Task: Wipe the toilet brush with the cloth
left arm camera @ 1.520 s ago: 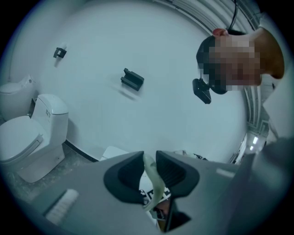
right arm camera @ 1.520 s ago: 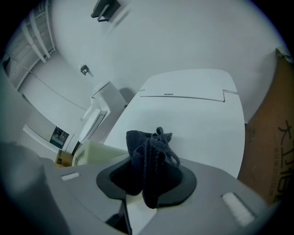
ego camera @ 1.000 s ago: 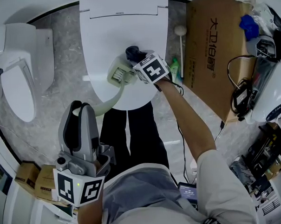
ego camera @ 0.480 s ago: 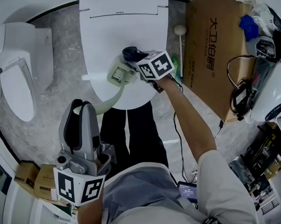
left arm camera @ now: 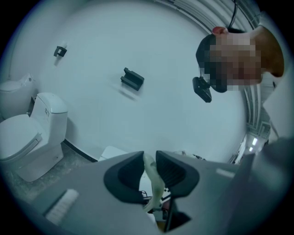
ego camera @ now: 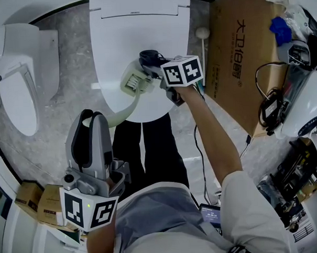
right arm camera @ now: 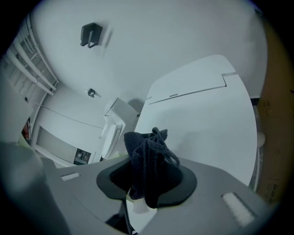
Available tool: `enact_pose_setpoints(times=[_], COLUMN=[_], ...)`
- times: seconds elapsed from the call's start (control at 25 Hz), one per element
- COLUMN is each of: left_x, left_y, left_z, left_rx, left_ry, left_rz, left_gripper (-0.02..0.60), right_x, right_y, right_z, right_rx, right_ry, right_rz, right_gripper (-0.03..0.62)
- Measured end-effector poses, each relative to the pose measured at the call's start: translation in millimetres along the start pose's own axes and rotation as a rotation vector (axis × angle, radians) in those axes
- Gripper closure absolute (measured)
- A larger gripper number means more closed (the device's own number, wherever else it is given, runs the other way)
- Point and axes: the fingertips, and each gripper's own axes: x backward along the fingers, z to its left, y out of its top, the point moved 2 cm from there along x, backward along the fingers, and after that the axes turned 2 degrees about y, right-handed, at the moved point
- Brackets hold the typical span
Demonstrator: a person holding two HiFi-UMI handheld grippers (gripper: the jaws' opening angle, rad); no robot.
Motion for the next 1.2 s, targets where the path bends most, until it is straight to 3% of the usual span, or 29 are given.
enact_pose_setpoints(times=[0.52,1.2], left_x=[2.1,1.0], left_y=[0.5,1.2], left_z=[0.2,-1.0], left_rx=[0.012,0.016], left_ry=[0.005,0.001], left_rz=[-0.004,-0.003], left_gripper=[0.581,0.581], right_x=[12.1,28.6], right_y=[7.2,7.2], right_z=[20.2,35.2], right_rx=[-0.021,0.075], right_ry=[0.042,0.023], right_rz=[-0.079,-0.097], right_gripper=[0.477,0.477])
